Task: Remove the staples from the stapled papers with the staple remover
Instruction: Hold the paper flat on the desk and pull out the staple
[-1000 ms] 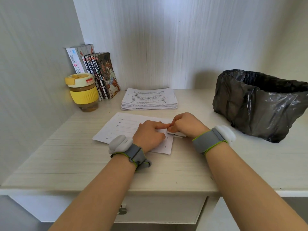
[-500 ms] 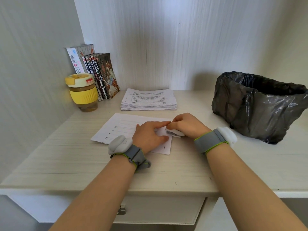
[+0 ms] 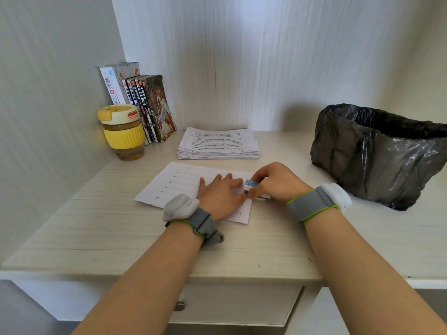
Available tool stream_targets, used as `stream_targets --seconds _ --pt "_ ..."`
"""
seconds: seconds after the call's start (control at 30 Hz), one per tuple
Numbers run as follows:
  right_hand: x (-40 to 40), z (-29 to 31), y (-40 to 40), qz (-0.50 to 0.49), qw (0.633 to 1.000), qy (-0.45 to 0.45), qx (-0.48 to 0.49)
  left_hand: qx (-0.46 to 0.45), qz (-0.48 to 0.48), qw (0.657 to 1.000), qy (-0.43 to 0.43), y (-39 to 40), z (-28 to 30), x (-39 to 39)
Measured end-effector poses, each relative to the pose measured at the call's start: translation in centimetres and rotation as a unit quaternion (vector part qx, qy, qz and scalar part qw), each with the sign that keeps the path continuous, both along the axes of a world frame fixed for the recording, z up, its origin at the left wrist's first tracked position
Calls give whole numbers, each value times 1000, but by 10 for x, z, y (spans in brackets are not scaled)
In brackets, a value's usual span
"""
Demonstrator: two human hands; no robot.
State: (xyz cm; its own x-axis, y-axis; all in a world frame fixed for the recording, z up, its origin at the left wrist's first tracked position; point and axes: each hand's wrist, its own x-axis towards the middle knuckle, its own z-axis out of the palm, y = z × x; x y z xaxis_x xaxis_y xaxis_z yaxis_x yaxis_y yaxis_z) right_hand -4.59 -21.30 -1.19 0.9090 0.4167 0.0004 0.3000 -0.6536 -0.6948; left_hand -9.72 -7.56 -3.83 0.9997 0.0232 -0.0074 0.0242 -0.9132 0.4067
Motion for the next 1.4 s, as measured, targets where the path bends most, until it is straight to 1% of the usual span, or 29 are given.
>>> stream_targets --seconds 0.17,0.43,0.67,0.9,1.13,1.27,1.4 --pt "1 -1 2 -6 999 -20 -41 -2 -5 1000 8 1 -2 4" --pt "2 0 0 -15 1000 6 -2 5 -4 1000 9 1 -1 3" --pt "1 5 -4 8 999 30 19 8 5 1000 10 2 0 0" --pt "3 4 -5 -26 999 4 27 21 17 1000 13 3 2 -1" --pt "6 -1 -4 -49 998 -35 15 27 -13 999 24 2 1 -3" --pt "8 -3 -4 -59 997 -58 -2 18 -11 1000 18 3 1 -3" --pt "9 -3 -6 -69 995 -75 3 15 -6 1000 7 3 1 -4"
